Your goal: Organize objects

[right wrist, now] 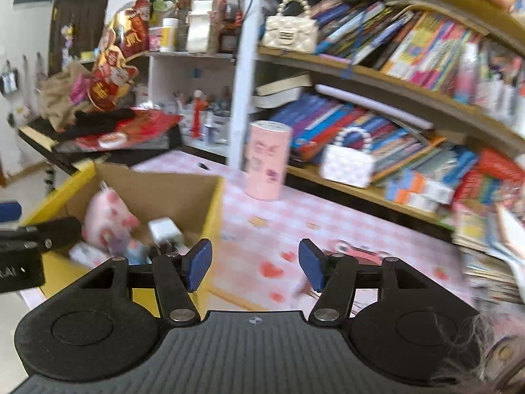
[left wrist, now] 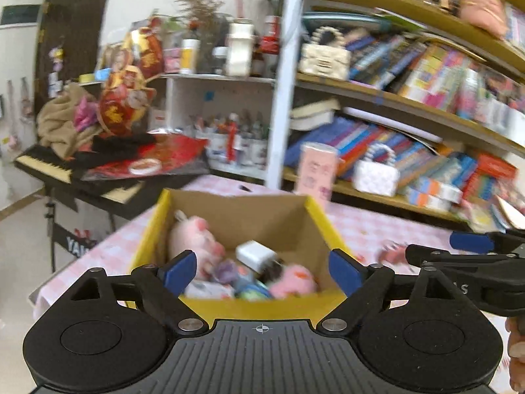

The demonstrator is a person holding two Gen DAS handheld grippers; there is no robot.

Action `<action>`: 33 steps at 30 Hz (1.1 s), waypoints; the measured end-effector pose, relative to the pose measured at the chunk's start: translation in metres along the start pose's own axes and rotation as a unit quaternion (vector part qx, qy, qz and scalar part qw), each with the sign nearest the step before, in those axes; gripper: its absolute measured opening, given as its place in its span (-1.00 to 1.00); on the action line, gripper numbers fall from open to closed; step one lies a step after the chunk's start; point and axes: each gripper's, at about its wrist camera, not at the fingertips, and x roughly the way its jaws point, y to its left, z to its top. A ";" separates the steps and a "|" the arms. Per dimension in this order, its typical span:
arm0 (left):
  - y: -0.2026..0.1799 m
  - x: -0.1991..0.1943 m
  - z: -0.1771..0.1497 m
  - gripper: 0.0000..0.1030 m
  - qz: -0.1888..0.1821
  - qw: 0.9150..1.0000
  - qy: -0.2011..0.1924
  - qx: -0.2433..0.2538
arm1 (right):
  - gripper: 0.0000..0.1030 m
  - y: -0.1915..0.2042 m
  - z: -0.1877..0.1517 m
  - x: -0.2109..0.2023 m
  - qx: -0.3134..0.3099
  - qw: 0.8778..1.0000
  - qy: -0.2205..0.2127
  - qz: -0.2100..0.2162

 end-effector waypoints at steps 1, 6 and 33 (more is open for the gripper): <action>-0.005 -0.005 -0.005 0.74 -0.006 1.000 0.003 0.012 | 0.09 -0.001 -0.008 -0.009 -0.003 1.000 0.002 -0.012; -0.027 -0.026 -0.033 0.75 -0.005 0.997 0.018 0.069 | 0.09 -0.009 -0.047 -0.043 0.041 0.997 0.030 -0.059; -0.083 -0.070 -0.102 0.94 -0.043 0.989 0.079 0.120 | 0.95 -0.017 -0.155 -0.130 0.170 0.956 0.110 -0.212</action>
